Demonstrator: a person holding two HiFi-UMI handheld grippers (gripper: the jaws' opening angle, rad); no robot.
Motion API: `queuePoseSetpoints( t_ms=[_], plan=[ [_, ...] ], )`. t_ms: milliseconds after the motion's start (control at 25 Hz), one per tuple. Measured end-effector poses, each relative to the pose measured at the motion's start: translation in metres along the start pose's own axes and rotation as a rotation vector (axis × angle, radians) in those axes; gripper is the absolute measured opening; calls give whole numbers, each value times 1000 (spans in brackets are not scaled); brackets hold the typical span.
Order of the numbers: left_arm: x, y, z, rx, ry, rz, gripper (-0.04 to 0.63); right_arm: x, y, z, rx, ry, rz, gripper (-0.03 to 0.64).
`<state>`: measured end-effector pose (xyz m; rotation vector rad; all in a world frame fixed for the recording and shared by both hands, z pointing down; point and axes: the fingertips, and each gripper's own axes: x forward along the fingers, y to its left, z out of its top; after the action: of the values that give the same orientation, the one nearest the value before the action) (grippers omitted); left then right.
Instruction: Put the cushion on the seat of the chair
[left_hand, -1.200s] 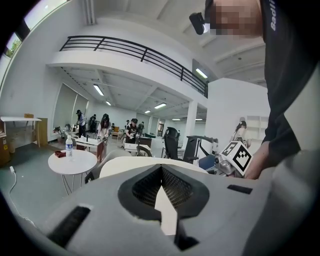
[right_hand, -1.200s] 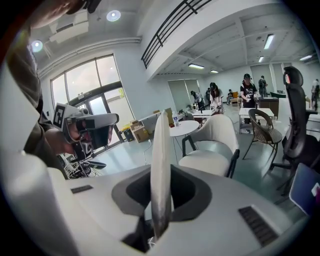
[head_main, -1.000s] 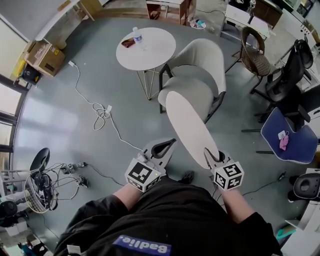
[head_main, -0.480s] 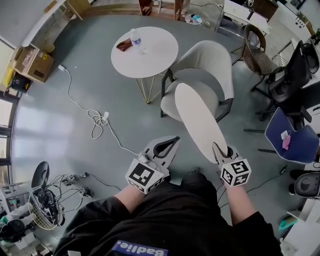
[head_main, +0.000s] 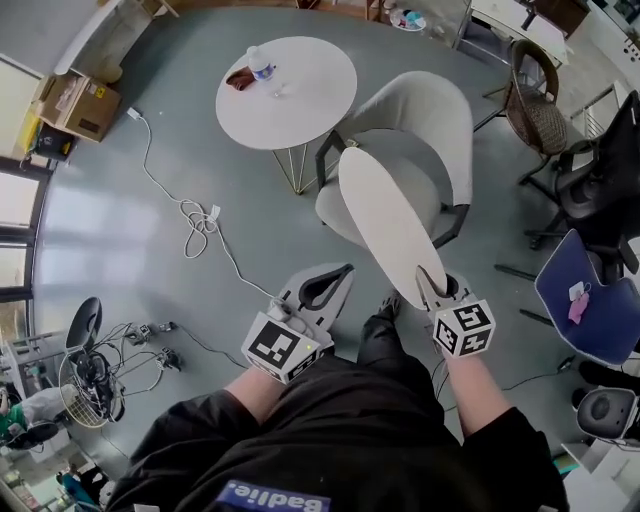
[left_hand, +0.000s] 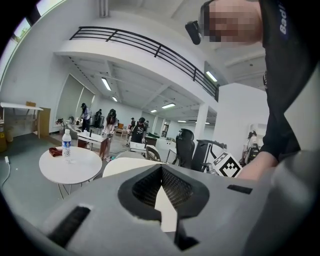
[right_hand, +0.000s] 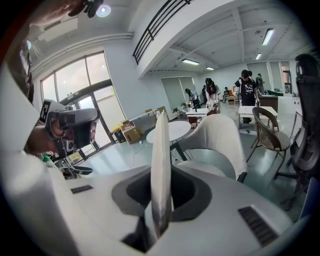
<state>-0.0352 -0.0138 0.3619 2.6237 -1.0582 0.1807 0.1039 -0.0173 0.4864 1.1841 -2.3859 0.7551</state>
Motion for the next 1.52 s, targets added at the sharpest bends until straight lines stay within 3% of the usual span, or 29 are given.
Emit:
queuePoseSetpoints(
  t_ms=[400, 880, 1240, 1520],
  plan=[
    [56, 0, -6, -46, 12, 96, 15, 47, -74, 13, -117, 49, 117, 64],
    [78, 17, -29, -87, 51, 139, 15, 122, -132, 15, -383, 99, 118, 64],
    [115, 21, -12, -125, 9, 74, 15, 161, -155, 20, -574, 115, 77, 64],
    [121, 21, -30, -149, 54, 35, 15, 190, -172, 37, -836, 106, 22, 63]
  ],
)
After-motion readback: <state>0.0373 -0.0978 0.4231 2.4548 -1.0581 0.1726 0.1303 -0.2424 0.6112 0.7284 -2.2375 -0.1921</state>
